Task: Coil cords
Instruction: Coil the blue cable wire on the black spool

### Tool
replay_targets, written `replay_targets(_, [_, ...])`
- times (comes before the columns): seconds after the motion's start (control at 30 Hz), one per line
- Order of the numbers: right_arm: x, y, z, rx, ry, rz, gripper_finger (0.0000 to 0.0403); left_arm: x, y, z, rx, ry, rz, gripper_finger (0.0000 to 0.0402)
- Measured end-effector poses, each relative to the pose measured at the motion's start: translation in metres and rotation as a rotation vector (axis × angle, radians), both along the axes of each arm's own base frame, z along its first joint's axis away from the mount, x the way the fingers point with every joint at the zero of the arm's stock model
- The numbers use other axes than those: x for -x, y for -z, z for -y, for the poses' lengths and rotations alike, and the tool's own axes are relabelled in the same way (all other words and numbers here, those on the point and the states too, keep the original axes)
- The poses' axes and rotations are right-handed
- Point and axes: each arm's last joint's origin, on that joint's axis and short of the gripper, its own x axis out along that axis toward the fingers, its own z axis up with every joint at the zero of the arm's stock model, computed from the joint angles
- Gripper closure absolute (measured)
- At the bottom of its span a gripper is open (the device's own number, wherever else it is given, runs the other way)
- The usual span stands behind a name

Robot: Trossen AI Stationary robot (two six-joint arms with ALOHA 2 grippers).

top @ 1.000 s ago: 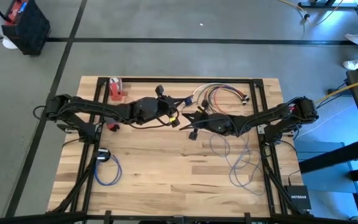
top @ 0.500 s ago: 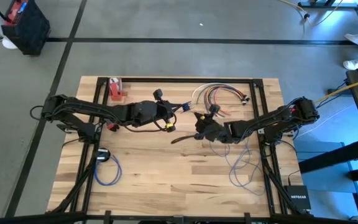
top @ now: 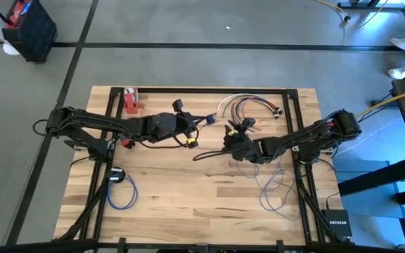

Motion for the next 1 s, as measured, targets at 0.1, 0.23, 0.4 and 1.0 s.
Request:
replay_targets(0.1, [0.008, -0.013, -0.01, -0.016, -0.053, 0.026, 0.0251, 0.0, 0.001, 0.0, 0.001, 0.0, -0.004, 0.0396])
replay_targets(0.23, [0.029, -0.043, -0.021, -0.051, -0.141, 0.091, 0.0236, 0.0, 0.001, 0.0, 0.004, 0.0, -0.003, 0.0396])
replay_targets(0.4, [0.063, -0.072, -0.013, -0.09, -0.159, 0.144, 0.0233, 0.0, 0.001, 0.001, 0.012, 0.001, -0.005, 0.0396])
replay_targets(1.0, [0.085, 0.015, 0.028, -0.396, -0.326, 0.391, 0.0232, -0.001, 0.0, -0.002, 0.003, -0.003, 0.01, 0.0396])
